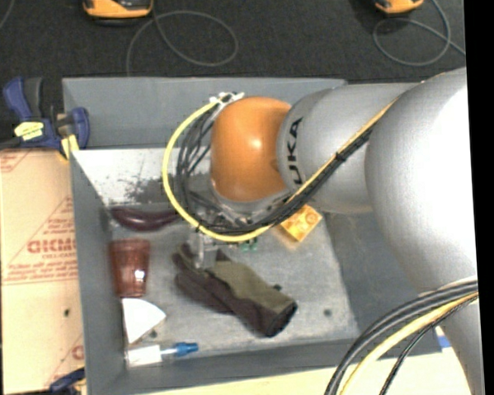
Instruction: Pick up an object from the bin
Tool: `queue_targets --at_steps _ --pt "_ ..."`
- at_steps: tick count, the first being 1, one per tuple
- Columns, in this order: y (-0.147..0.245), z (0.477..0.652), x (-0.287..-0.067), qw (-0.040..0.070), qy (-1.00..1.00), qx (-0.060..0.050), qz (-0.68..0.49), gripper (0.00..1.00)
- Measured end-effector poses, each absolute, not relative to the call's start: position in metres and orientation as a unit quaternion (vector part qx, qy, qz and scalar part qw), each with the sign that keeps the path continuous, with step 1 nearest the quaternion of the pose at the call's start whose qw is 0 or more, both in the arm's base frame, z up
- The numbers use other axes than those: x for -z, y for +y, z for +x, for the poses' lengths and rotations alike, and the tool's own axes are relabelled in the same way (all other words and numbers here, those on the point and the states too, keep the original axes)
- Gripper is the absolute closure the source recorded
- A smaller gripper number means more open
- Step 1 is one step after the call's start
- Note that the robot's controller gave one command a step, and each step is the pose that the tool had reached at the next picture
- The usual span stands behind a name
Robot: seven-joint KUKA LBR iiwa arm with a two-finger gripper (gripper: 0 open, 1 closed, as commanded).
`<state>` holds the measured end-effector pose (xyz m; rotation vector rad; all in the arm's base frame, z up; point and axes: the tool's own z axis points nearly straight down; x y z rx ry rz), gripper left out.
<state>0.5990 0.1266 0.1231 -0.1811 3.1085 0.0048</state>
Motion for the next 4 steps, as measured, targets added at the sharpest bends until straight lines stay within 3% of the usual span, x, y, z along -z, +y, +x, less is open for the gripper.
queue_targets --at_steps 1,2,3,4 --pt "0.099 0.587 -0.127 0.016 0.998 -0.001 -0.068 1.0" --pt "0.126 0.603 -0.181 0.016 0.998 -0.002 -0.065 1.0" --pt "0.126 0.603 -0.181 0.016 0.998 -0.002 -0.065 1.0" --pt "0.131 0.6 -0.218 0.014 0.998 -0.002 -0.066 1.0"
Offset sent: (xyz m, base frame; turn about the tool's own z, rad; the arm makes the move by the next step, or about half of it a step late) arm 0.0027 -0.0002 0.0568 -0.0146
